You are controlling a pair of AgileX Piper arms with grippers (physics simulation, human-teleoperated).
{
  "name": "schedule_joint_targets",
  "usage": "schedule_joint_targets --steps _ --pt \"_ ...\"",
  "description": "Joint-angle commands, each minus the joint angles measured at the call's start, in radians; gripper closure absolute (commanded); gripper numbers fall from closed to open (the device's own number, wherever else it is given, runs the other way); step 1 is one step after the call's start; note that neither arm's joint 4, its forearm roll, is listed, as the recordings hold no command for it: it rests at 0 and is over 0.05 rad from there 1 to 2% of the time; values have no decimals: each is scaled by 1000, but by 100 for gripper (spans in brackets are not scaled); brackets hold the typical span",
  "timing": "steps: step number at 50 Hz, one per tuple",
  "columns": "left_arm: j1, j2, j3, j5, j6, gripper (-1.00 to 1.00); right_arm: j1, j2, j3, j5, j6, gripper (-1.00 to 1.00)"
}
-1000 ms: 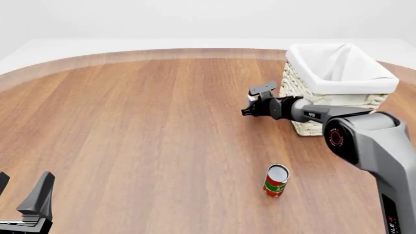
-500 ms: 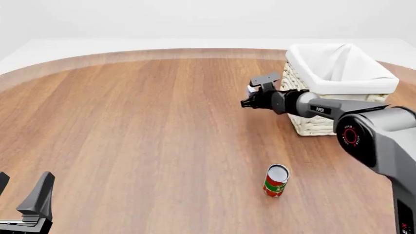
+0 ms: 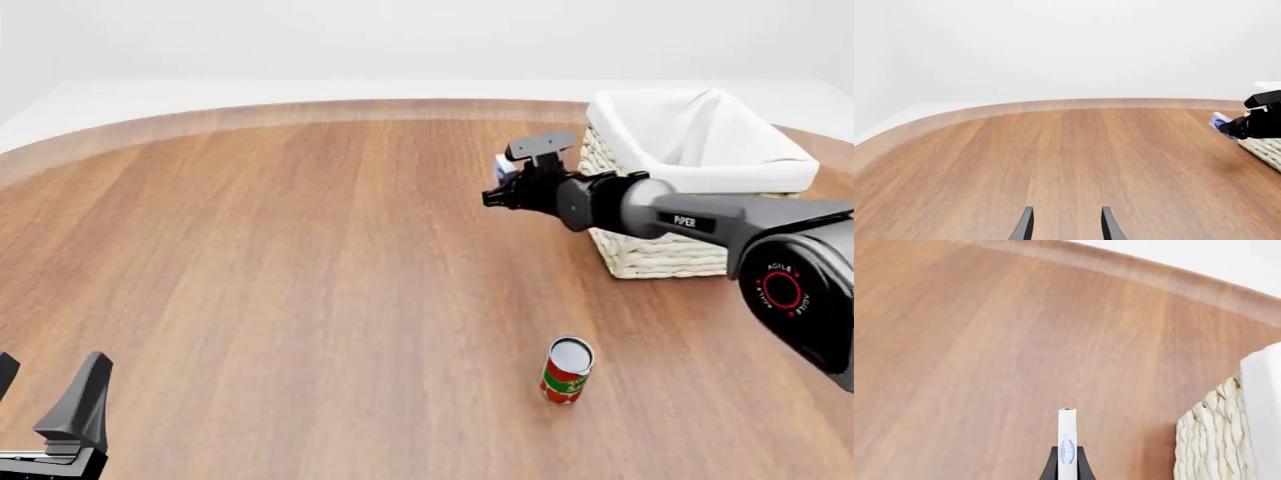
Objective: Pick up the alphabet soup and the cream cheese box, and put them in the basket.
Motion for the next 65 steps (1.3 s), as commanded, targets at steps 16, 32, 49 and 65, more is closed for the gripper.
schedule_joint_targets --steps 16,32,49,65 --pt "0 0 0 0 0 -100 28 -228 192 -79 2 100" --pt "0 0 0 0 0 -100 15 -340 244 -75 -8 100" --pt "0 0 0 0 0 -100 -28 -427 224 -45 -28 100" --pt "0 0 0 0 0 -100 -85 -447 169 -19 -27 100"
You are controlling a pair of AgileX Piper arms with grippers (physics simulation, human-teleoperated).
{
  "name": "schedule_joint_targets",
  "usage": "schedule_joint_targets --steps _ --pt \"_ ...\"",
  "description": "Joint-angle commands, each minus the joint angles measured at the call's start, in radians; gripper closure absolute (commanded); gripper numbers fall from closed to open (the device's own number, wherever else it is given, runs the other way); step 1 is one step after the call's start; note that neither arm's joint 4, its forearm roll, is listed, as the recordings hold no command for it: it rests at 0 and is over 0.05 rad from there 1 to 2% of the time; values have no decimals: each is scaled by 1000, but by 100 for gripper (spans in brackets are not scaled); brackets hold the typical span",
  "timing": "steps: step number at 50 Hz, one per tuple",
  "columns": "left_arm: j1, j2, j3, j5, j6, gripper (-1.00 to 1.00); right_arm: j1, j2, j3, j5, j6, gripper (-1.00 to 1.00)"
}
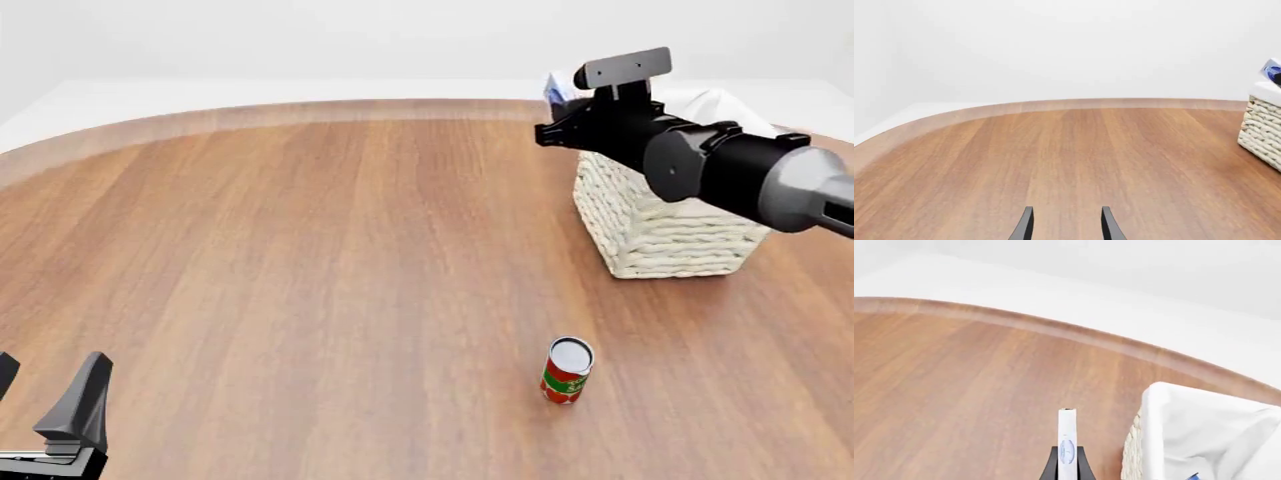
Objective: Pick up the alphabet soup and the cream cheese box, and put them in the basket.
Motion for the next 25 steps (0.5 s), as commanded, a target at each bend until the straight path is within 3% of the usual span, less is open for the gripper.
schedule_joint_targets --steps 1,19,25 --pt "0 0 0 0 0 -100 -43 -29 -45 18 3 100" --pt "0 0 0 0 0 -100 -157 -26 -133 67 -12 100" --pt "0 0 0 0 0 -100 -185 13 -212 102 -20 100"
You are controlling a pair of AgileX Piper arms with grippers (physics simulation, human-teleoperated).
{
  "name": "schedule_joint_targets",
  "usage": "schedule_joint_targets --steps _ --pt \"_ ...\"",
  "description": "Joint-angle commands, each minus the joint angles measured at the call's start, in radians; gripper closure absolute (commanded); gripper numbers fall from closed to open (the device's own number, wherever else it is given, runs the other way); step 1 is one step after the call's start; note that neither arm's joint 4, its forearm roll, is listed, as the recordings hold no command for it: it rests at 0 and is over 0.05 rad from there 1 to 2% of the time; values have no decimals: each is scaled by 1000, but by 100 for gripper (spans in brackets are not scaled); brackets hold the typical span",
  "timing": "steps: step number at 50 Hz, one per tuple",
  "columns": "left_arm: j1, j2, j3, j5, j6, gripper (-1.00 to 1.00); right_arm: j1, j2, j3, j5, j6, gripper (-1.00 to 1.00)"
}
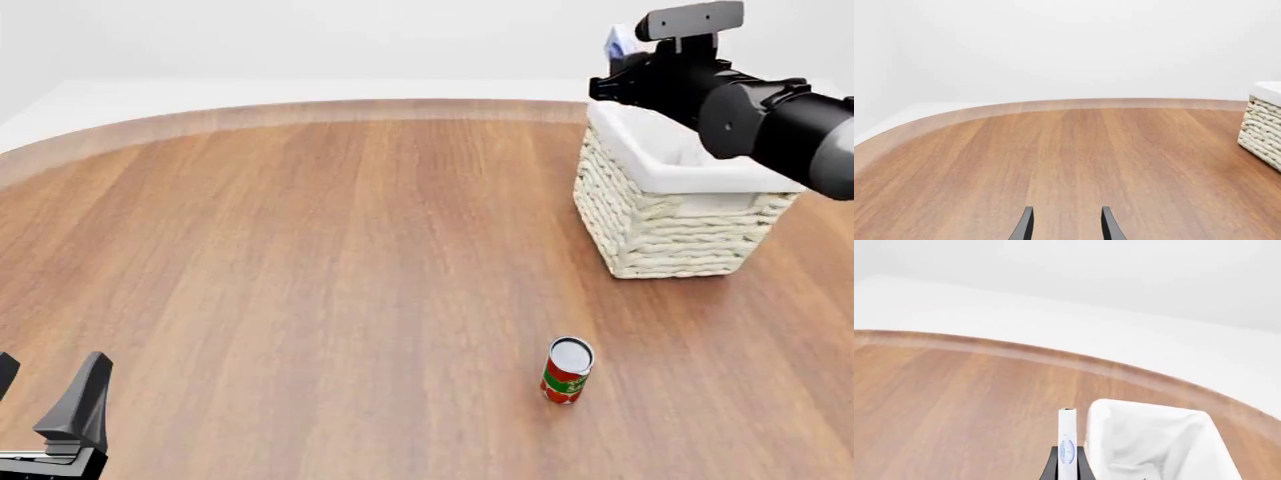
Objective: Pick up the alphabet soup and the cream cheese box, and put them in the basket.
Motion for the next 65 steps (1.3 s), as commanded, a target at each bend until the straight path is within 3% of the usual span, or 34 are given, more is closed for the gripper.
schedule_joint_targets --steps 1,20,46,65 --pt "0 0 0 0 0 -100 -62 26 -101 48 -9 100" --pt "0 0 0 0 0 -100 -141 95 -220 147 -83 100" --pt "0 0 0 0 0 -100 -193 159 -269 231 -221 100" --pt "0 0 0 0 0 -100 -197 203 -314 295 -268 100"
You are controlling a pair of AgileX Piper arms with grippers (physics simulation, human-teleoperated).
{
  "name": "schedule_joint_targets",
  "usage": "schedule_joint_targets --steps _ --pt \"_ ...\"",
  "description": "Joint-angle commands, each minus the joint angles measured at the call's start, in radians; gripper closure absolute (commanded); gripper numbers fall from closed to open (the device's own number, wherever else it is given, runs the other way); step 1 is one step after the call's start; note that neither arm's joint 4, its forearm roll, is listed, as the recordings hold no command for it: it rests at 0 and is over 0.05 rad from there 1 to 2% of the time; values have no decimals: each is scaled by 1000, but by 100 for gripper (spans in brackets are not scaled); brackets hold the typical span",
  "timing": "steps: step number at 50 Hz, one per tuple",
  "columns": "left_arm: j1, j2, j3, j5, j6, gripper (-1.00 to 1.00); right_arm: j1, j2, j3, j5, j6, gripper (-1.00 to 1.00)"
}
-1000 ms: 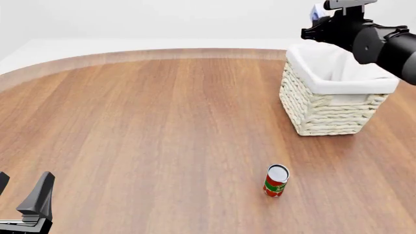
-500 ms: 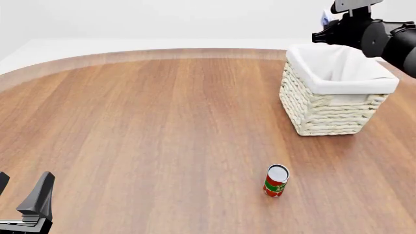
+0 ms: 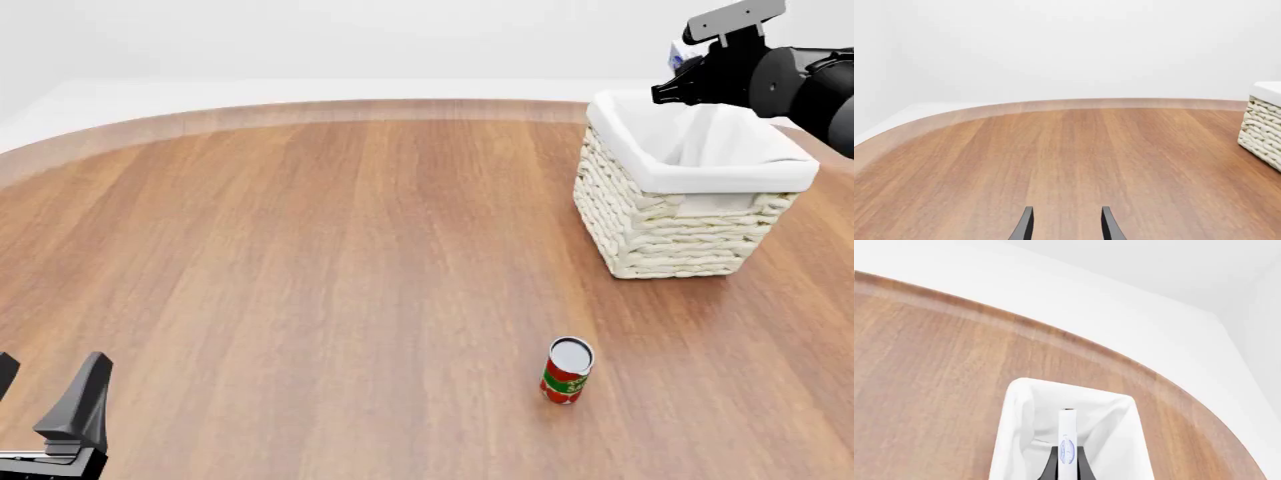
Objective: Pick up the alphabet soup and the cream cheese box, and put them in the basket.
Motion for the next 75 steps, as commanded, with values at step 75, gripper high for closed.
schedule_joint_targets --steps 75 --pt "0 0 0 0 0 -100 -44 175 -203 286 -60 100"
